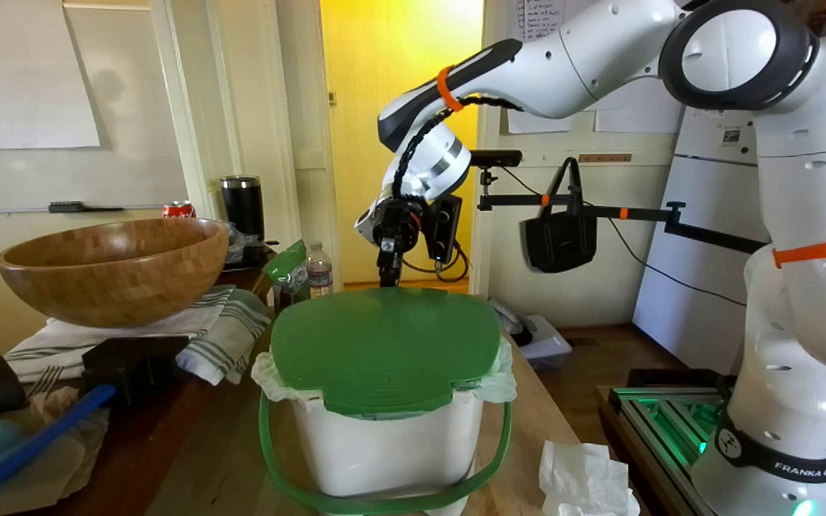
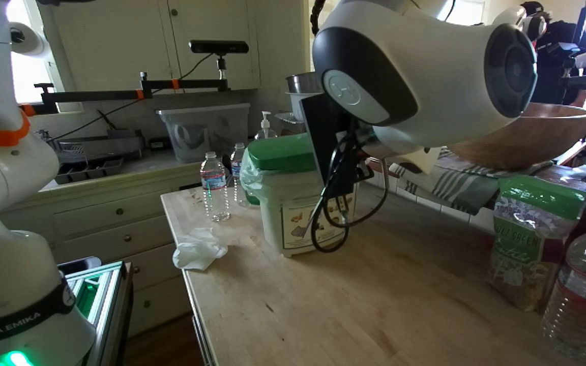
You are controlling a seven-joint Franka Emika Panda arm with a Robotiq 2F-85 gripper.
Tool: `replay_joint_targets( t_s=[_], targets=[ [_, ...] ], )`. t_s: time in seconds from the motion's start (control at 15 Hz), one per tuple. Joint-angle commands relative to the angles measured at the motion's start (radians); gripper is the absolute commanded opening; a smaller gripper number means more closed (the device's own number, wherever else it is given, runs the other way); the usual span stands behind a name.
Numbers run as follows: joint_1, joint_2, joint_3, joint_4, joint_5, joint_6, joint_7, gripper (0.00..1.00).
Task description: Open the bin.
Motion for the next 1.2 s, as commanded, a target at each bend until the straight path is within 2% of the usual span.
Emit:
replay_joint_targets(
  t_s=[0.0,1.13],
  targets=[
    [0.008,-0.035,-0.001,-0.022,0.008,-0.028,0.015,1.0],
    [0.08,-0.192,0.01,-0.068,-0.025,0.002,0.054,1.0]
  ],
)
